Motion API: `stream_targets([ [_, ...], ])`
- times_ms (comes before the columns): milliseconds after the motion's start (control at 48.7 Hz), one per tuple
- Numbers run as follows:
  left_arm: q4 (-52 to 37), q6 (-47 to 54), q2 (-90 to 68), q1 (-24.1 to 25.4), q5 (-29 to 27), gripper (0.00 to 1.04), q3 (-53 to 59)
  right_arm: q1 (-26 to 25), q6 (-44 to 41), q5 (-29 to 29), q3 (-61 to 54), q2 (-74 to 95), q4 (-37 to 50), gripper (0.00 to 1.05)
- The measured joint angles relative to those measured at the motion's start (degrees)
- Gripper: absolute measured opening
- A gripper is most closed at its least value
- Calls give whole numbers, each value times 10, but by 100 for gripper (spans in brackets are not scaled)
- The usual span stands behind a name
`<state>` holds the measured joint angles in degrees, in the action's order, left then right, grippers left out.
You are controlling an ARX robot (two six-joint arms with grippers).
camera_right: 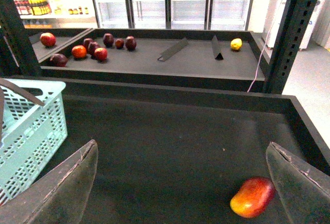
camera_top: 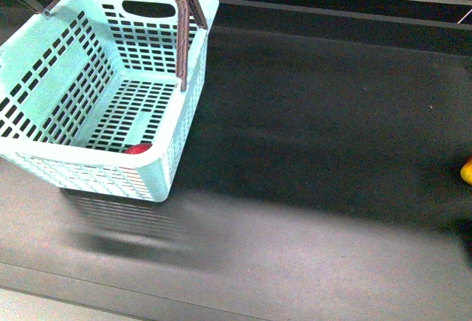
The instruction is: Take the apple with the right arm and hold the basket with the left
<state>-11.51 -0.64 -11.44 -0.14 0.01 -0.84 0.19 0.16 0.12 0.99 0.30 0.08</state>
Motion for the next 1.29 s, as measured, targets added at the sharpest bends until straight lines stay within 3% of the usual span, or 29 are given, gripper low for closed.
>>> stream_targets([
  [62,12,0,12,0,0,3,0,0,0,0,0,0,0,96],
  [164,110,0,100,0,0,3,0,0,0,0,0,0,0,96],
  [616,114,0,111,0,0,4,0,0,0,0,0,0,0,96],
  [842,114,0,111,0,0,44,0,0,0,0,0,0,0,96],
  [1068,114,0,111,0,0,99,0,0,0,0,0,0,0,96],
  [1294,114,1,111,0,0,98,0,0,0,0,0,0,0,96],
])
